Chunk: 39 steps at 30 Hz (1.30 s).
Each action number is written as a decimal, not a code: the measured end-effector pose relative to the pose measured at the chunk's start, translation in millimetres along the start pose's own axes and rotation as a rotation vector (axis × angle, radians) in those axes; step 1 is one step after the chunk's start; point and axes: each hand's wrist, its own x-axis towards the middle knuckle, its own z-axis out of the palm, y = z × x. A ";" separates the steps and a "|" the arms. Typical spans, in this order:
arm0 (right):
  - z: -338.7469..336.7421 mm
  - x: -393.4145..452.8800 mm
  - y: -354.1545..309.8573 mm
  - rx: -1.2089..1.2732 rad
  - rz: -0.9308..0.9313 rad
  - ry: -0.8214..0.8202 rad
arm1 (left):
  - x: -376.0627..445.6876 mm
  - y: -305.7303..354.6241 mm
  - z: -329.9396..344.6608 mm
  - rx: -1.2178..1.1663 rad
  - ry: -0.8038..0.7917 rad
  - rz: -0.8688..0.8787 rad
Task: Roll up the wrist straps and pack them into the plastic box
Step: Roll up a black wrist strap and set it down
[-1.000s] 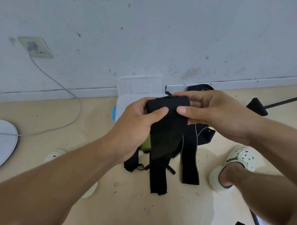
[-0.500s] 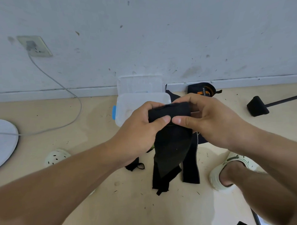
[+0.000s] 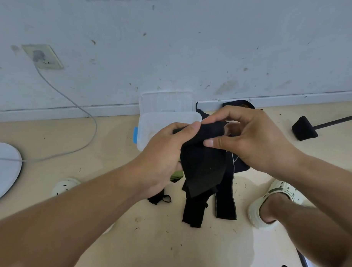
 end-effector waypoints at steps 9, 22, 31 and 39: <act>-7.8 8.6 -2.1 0.244 0.205 -0.171 | 3.6 1.2 -7.2 0.015 0.026 0.083; 7.3 6.0 28.5 -0.221 0.212 -0.336 | -1.7 -9.6 -7.8 0.242 -0.052 0.148; 3.1 1.6 7.6 0.022 0.005 -0.114 | 2.8 3.3 -2.9 0.122 0.018 0.129; 4.7 -0.6 5.3 0.061 -0.076 -0.004 | 1.4 6.5 -1.9 0.137 0.009 0.097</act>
